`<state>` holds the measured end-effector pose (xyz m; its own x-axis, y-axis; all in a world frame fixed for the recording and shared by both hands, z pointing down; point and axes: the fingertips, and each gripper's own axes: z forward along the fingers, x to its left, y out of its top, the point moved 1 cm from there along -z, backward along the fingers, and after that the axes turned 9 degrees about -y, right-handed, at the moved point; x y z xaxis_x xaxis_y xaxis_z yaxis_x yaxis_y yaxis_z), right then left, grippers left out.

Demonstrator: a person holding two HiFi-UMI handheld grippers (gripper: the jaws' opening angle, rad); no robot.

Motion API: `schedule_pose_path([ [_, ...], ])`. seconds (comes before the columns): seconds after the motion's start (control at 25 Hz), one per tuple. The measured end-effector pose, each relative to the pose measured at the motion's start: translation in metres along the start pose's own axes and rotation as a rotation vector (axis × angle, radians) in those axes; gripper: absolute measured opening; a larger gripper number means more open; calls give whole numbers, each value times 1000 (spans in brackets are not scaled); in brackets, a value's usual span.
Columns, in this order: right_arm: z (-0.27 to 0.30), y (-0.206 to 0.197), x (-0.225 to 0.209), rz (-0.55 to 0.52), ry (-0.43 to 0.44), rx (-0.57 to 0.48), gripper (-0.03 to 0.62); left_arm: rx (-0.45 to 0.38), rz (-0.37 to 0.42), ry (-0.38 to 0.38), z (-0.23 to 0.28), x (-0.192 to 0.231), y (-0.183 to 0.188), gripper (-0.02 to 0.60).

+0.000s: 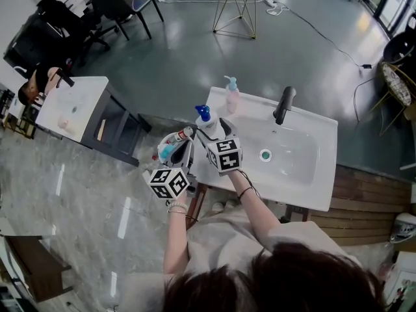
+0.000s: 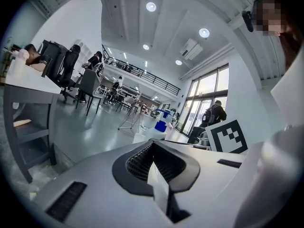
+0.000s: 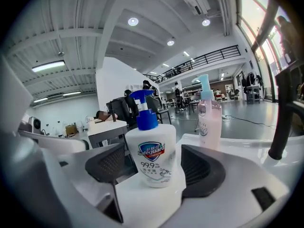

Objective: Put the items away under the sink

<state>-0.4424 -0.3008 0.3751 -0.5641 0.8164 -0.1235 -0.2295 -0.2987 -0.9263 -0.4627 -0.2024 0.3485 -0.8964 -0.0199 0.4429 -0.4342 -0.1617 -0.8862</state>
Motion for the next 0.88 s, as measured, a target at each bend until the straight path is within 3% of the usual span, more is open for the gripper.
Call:
schedule_pose_path([
  [0.56, 27, -14, 5, -33, -48, 38, 371, 13, -8, 35, -5, 21, 1, 0],
  [0.88, 37, -10, 5, -55, -58, 8, 370, 21, -14, 45, -8, 30, 0, 0],
])
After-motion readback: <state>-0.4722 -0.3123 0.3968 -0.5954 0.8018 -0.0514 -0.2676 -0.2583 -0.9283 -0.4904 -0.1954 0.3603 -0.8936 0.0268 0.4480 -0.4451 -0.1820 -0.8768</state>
